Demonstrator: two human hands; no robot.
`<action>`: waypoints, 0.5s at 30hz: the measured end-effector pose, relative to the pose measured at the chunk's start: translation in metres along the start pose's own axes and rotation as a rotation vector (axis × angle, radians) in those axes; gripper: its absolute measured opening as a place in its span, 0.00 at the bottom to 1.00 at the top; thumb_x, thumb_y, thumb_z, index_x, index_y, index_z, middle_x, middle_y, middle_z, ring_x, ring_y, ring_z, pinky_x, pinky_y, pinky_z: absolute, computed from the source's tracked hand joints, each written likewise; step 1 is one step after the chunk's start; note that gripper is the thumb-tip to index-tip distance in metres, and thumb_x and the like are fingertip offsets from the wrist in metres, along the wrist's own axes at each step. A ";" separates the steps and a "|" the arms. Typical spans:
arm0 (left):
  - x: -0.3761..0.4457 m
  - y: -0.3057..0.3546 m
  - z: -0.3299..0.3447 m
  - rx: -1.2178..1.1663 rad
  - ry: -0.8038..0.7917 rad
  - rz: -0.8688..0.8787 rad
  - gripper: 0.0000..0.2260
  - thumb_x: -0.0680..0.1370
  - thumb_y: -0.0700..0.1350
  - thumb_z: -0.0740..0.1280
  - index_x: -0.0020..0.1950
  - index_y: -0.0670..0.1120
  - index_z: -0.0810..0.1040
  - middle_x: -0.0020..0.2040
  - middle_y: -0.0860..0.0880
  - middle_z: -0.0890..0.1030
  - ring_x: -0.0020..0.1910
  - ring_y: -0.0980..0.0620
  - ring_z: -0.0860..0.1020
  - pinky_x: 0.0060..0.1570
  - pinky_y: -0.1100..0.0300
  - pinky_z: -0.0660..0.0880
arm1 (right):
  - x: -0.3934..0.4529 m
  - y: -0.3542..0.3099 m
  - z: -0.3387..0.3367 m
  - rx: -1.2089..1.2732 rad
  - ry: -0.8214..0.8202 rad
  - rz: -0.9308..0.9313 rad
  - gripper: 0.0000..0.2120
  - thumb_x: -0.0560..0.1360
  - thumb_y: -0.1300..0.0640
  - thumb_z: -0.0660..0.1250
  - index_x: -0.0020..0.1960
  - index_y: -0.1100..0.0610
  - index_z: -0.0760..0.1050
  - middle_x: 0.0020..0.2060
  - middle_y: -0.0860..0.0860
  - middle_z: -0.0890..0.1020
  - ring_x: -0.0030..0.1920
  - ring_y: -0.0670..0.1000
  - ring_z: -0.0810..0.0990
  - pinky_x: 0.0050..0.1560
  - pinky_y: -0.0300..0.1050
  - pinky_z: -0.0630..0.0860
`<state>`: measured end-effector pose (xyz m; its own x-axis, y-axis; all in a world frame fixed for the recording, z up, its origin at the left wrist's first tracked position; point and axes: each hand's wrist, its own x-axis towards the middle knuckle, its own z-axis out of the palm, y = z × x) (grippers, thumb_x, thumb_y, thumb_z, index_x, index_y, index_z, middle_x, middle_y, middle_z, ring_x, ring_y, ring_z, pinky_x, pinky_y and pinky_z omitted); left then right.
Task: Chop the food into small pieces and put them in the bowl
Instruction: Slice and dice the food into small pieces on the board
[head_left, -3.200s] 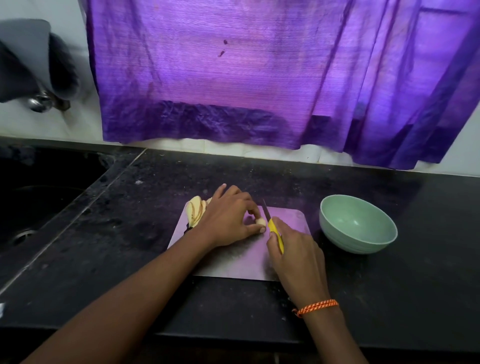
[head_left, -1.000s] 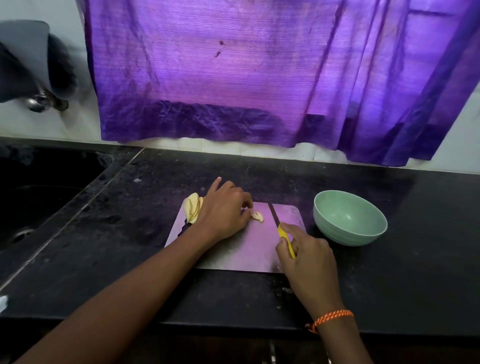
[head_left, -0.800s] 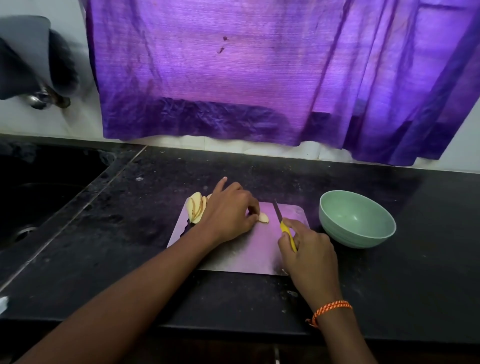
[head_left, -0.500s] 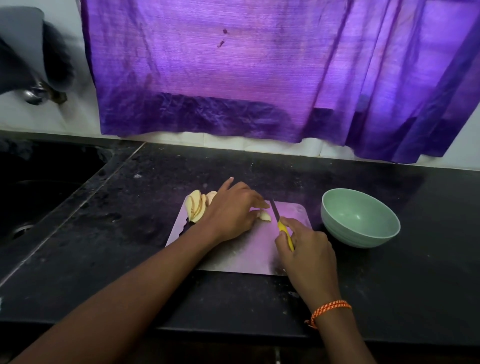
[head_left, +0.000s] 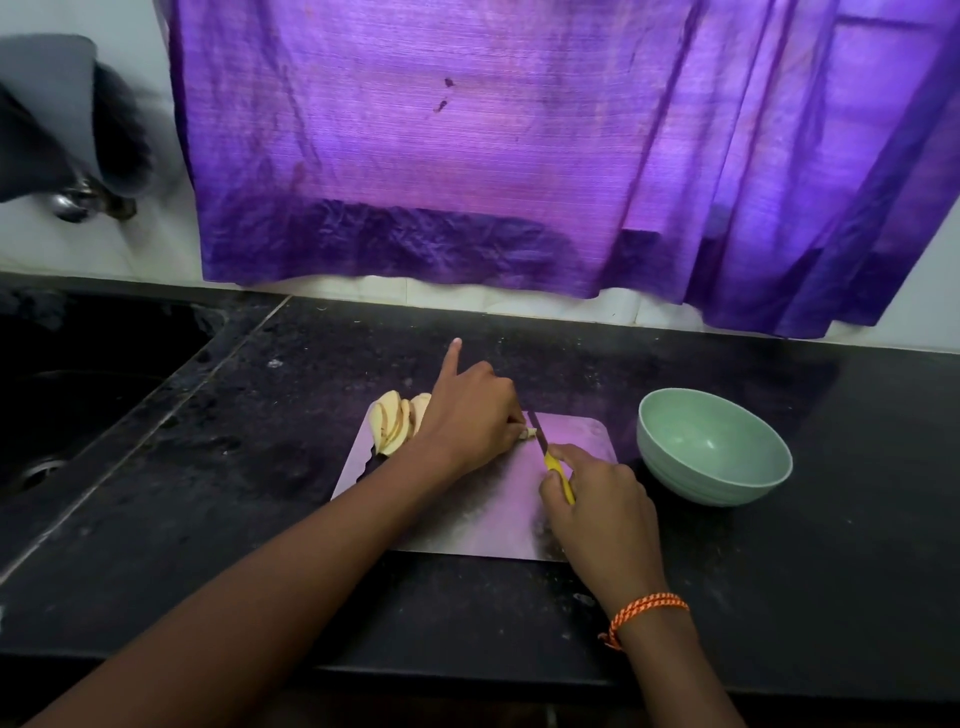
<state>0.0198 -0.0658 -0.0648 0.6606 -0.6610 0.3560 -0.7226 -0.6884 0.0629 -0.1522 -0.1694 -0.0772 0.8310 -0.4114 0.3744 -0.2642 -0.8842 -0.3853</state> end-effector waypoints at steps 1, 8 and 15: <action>-0.001 -0.001 0.001 -0.012 0.004 -0.015 0.13 0.81 0.61 0.70 0.50 0.55 0.90 0.48 0.55 0.87 0.59 0.55 0.78 0.83 0.38 0.41 | -0.001 -0.001 0.000 -0.005 -0.001 -0.004 0.13 0.80 0.46 0.60 0.62 0.45 0.77 0.39 0.50 0.78 0.38 0.53 0.69 0.37 0.46 0.64; -0.012 -0.008 0.006 -0.096 0.049 -0.034 0.13 0.81 0.64 0.69 0.56 0.60 0.89 0.51 0.57 0.87 0.60 0.55 0.77 0.82 0.41 0.42 | -0.004 -0.004 -0.004 -0.017 0.038 -0.018 0.15 0.81 0.48 0.61 0.66 0.44 0.77 0.42 0.54 0.81 0.44 0.59 0.80 0.38 0.47 0.66; -0.011 0.006 0.006 -0.078 0.065 -0.068 0.11 0.81 0.61 0.71 0.54 0.57 0.90 0.48 0.56 0.87 0.58 0.54 0.78 0.83 0.44 0.48 | -0.006 -0.007 -0.004 -0.023 0.047 -0.041 0.16 0.81 0.47 0.61 0.67 0.43 0.77 0.42 0.55 0.82 0.44 0.60 0.80 0.38 0.48 0.67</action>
<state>0.0093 -0.0638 -0.0737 0.6955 -0.5912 0.4082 -0.6922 -0.7038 0.1600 -0.1569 -0.1621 -0.0737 0.8179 -0.3839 0.4286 -0.2417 -0.9052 -0.3495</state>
